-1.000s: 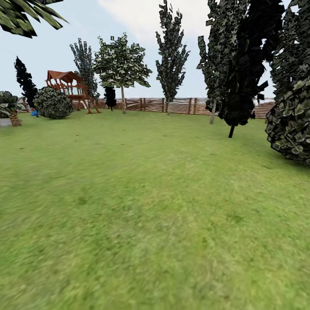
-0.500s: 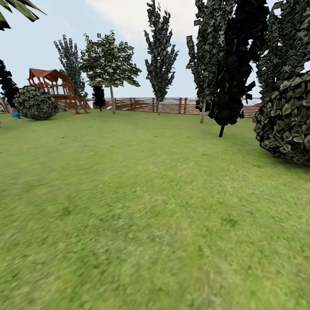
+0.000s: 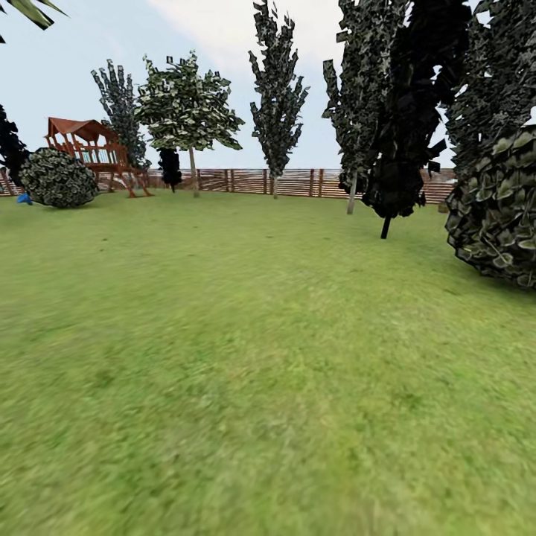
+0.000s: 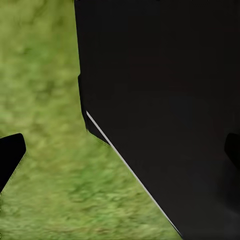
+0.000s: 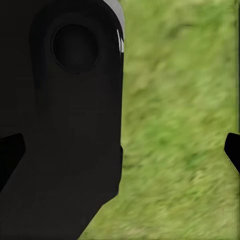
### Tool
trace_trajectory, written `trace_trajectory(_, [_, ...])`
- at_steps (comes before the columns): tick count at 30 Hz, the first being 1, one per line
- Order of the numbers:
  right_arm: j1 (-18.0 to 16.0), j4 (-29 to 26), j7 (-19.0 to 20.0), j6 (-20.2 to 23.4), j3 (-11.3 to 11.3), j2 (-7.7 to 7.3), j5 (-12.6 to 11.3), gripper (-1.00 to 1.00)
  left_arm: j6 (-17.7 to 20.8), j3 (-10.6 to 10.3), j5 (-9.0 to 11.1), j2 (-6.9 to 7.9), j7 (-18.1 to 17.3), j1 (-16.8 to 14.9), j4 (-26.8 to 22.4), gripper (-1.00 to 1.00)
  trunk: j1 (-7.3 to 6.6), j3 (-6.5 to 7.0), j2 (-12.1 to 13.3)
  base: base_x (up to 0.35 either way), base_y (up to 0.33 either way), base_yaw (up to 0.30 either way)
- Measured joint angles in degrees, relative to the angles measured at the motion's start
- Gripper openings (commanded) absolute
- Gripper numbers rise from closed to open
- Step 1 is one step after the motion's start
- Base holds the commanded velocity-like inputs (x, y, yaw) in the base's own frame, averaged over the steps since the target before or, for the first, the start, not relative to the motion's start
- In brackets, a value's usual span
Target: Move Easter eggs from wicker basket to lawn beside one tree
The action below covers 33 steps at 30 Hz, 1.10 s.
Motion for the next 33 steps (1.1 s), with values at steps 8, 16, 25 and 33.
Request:
trace_trajectory(8, [0.0,0.0,0.0,0.0,0.0,0.00,0.0,1.00,0.0,0.0,0.0,0.00,0.0,0.0,0.0,1.00,0.00,0.00,0.0,0.335,0.000,0.000])
trace_trajectory(16, [0.0,0.0,0.0,0.0,0.0,0.00,0.0,1.00,0.0,0.0,0.0,0.00,0.0,0.0,0.0,1.00,0.00,0.00,0.0,0.335,0.000,0.000])
trace_trajectory(25, [0.0,0.0,0.0,0.0,0.0,0.00,0.0,1.00,0.0,0.0,0.0,0.00,0.0,0.0,0.0,1.00,0.00,0.00,0.0,0.335,0.000,0.000])
trace_trajectory(33, [0.0,0.0,0.0,0.0,0.0,0.00,0.0,1.00,0.0,0.0,0.0,0.00,0.0,0.0,0.0,1.00,0.00,0.00,0.0,0.335,0.000,0.000])
